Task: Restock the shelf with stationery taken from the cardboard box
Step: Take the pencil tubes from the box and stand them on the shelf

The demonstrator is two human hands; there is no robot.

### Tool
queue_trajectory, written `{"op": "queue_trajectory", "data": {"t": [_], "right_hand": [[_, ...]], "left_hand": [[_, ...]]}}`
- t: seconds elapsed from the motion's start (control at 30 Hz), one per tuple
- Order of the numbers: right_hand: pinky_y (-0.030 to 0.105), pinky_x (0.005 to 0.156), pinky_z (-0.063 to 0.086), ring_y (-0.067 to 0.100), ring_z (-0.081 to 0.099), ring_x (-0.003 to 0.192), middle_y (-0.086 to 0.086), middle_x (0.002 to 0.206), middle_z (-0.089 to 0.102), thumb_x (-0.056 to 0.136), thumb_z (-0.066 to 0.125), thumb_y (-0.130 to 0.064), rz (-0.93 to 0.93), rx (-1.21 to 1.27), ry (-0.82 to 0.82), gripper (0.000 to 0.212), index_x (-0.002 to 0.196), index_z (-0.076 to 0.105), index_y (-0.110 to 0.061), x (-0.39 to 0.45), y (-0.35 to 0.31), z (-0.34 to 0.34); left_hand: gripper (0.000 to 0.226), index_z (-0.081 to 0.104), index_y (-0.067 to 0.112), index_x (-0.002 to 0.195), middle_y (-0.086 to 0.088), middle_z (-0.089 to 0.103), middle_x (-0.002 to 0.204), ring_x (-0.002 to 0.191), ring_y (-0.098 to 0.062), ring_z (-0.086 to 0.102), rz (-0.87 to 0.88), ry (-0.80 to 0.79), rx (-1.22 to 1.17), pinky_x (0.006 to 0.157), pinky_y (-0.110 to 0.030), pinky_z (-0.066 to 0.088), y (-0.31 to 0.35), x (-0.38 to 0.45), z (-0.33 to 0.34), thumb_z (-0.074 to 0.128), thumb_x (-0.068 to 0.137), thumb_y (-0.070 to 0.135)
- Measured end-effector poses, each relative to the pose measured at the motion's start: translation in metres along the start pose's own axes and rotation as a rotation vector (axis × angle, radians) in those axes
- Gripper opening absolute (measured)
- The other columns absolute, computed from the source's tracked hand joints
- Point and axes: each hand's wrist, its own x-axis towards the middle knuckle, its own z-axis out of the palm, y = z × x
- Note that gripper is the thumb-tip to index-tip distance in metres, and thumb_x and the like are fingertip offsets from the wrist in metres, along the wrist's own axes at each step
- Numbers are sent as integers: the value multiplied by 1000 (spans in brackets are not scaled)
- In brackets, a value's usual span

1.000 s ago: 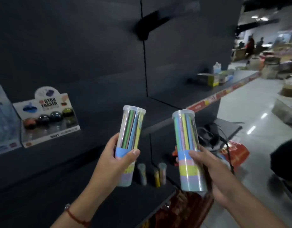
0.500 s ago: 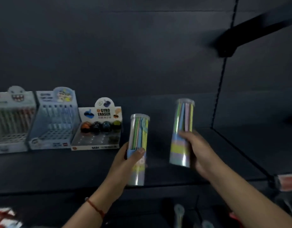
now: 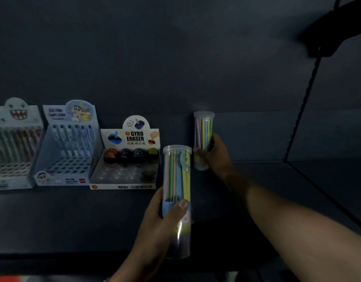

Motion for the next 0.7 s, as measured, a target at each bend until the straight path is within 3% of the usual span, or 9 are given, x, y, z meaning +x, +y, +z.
{"op": "queue_trajectory", "data": {"t": [0.13,0.23,0.37,0.53,0.63,0.7], "right_hand": [[36,89,54,16,60,105,3,115,61,78,80,-21,-41,-64,-1,53,123,53,-13,4,4,3],[40,91,54,18,60,106,4,117,60,76,81,-26,-14,-102,20,57,124,52,-16,3,3,4],[30,83,48,14,56,103,1,115,58,76,83,-23,64,-135,27,61,124,47,-11,3,-4,2],[27,77,46,17,58,101,3,109,58,77,82,-19,103,-189,-24,58,121,47,-5,2,-13,6],[13,66,47,11,58,93,-1,107,56,81,79,-24,119,-128,-10,60,127,46,-6,-9,-30,6],[12,65,48,8,58,88,-1,106,56,88,71,-33,183,-23,50,57,130,45,-6,-27,-42,2]], "left_hand": [[49,60,35,120,1,73,105,95,-19,71,-4,-19,-7,69,-28,57,1,-1,-1,69,72,40],[40,62,38,113,2,73,104,93,-18,71,-12,-21,-22,71,-30,56,2,-1,-1,77,76,44],[46,61,35,115,0,73,105,93,-18,71,-33,-41,-54,74,-33,56,3,-2,-2,72,73,48],[48,62,32,113,-2,74,102,89,-20,72,-34,-53,-72,73,-33,56,4,-1,-3,67,68,46],[49,63,30,113,-4,74,100,87,-21,72,-33,-61,-95,69,-31,55,7,-2,-2,67,67,46],[46,63,30,114,-6,74,99,84,-22,73,-31,-82,-119,66,-29,56,7,-4,-4,66,70,44]]}}
